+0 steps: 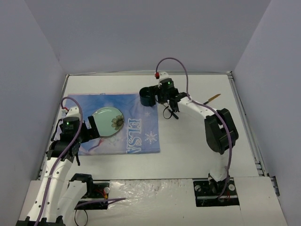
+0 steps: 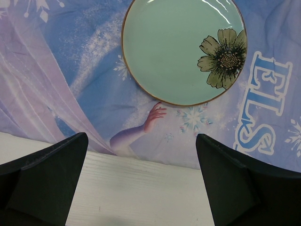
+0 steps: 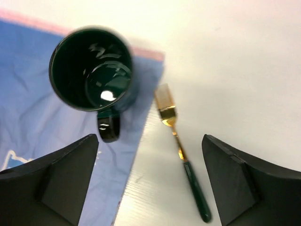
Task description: Set the dinner table for one person
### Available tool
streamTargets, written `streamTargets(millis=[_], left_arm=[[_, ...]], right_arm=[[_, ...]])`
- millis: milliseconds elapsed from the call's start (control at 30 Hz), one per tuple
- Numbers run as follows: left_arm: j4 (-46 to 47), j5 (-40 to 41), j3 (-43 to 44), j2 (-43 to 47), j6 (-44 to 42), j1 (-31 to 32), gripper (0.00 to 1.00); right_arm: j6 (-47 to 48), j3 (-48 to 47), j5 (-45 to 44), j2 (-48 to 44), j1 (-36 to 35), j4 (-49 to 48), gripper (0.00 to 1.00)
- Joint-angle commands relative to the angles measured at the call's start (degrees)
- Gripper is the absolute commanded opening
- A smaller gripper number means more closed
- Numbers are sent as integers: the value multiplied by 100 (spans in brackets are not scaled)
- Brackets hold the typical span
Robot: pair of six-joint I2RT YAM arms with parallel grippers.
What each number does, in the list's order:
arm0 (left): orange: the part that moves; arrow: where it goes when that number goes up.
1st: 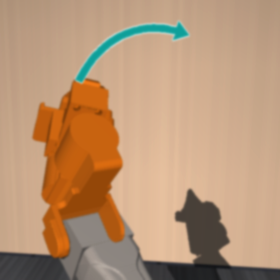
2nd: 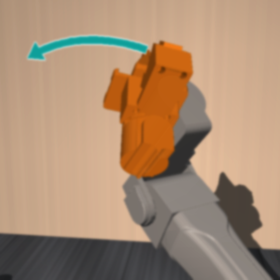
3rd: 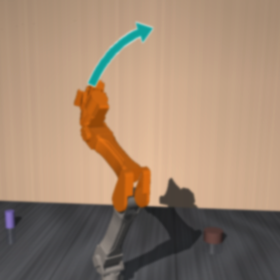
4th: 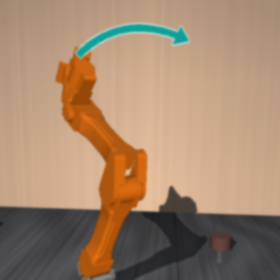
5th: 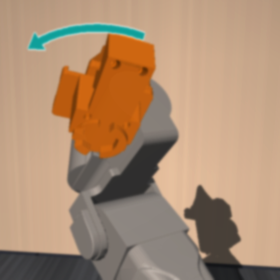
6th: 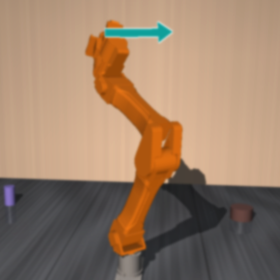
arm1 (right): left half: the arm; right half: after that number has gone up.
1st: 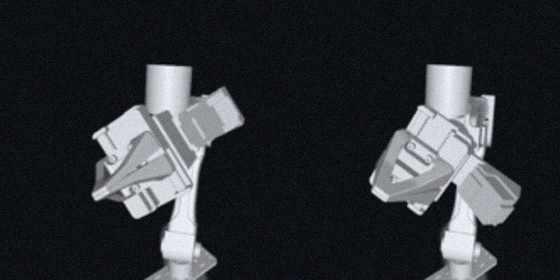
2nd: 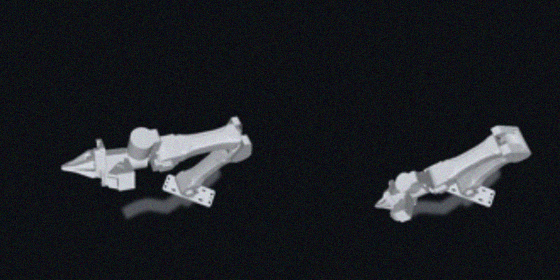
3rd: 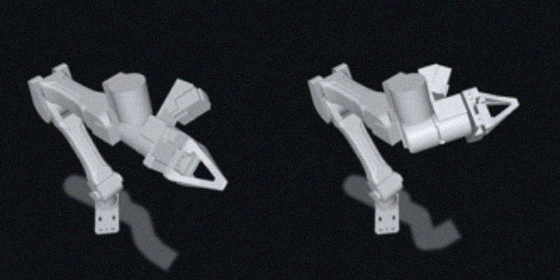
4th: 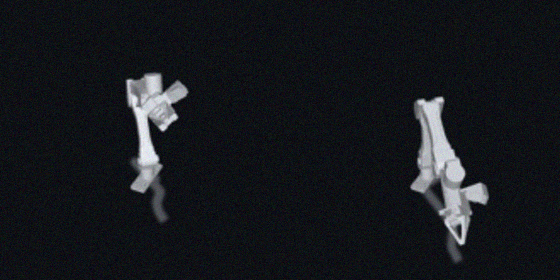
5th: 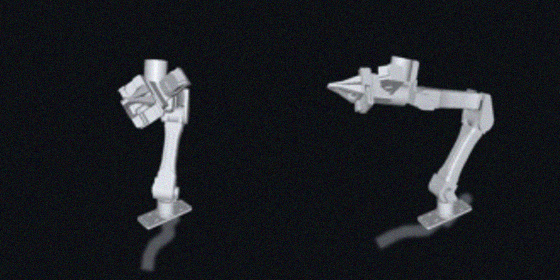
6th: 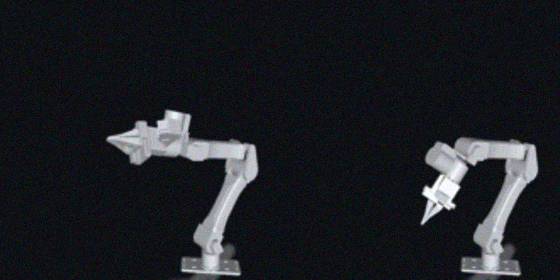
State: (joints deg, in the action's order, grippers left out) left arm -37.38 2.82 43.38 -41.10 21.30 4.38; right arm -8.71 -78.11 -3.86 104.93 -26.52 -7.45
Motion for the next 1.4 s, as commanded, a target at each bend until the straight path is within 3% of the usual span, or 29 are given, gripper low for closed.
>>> streamTargets(millis=[0,300,767,1033,1367], left_arm=[[294,-15,78,34,-59,-57,97],[295,-45,75,41,-56,-78,97],[249,5,92,41,-24,-87,97],[258,-1,92,32,-35,-87,97],[258,19,101,59,-38,-84,97]], right_arm=[[-794,331,-926,-881,1058,207,91],[-1525,421,-1316,-331,2457,781,85],[-2117,-490,-1262,1213,2603,947,70],[-2188,-659,-1403,1624,2600,1093,53],[-2138,-53,-1488,1281,2617,1134,10]])
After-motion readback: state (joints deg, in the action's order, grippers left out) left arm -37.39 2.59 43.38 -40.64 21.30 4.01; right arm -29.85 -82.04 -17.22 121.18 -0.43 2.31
